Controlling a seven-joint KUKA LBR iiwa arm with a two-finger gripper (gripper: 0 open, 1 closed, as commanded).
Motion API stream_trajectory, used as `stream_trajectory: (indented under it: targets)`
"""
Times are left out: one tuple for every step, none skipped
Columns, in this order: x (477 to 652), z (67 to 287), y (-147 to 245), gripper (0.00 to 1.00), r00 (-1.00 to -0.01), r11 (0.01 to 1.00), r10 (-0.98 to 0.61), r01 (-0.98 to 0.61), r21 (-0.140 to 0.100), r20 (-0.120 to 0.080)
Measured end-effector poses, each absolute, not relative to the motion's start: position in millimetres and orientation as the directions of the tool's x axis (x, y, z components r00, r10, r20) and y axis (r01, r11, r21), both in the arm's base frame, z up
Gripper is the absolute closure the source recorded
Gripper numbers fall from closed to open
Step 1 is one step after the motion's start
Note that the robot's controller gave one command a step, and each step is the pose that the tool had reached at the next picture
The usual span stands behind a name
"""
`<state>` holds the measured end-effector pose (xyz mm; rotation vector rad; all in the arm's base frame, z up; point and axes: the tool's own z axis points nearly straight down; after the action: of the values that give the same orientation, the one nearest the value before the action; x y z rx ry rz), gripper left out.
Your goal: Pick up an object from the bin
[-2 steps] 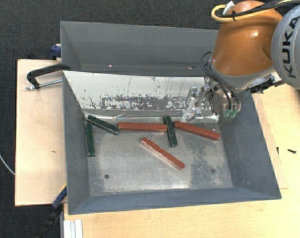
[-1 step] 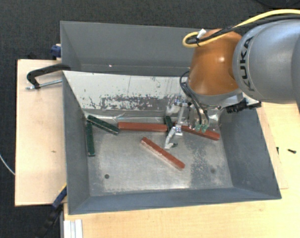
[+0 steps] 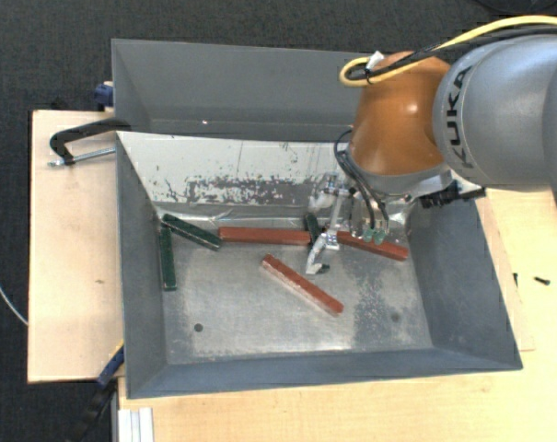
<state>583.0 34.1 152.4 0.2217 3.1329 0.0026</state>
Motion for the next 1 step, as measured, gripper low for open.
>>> stream_trajectory:
  targets:
    - [585.3,85.2,38.7,1.00,-0.981,0.981,0.196,0.196,0.002,0.006]
